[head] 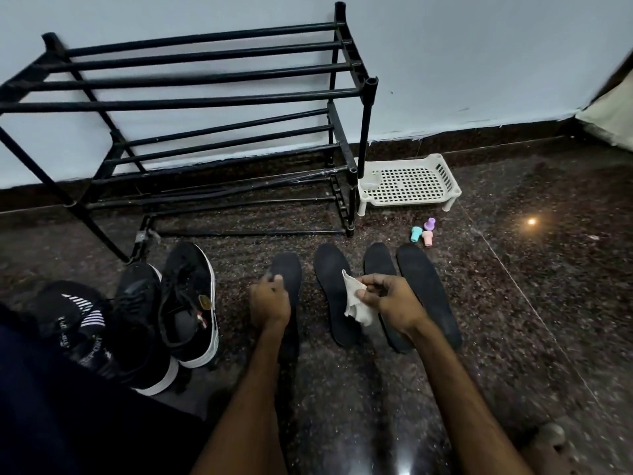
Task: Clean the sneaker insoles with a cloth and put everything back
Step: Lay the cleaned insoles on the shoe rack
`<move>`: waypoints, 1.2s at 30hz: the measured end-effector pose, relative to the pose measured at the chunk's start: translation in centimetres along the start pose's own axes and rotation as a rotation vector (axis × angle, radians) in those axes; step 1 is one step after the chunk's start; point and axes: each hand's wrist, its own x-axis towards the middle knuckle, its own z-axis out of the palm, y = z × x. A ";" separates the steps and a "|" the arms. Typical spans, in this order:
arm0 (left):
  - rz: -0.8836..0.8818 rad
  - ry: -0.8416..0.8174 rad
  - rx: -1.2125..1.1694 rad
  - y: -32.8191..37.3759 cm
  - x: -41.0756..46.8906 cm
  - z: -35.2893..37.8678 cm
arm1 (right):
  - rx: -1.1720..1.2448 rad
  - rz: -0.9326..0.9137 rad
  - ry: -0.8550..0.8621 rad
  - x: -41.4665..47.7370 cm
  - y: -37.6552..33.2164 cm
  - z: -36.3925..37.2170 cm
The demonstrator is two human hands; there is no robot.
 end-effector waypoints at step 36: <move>0.000 -0.635 -0.488 13.0 -6.6 5.0 | 0.230 -0.097 0.005 -0.3 -1.1 -7.2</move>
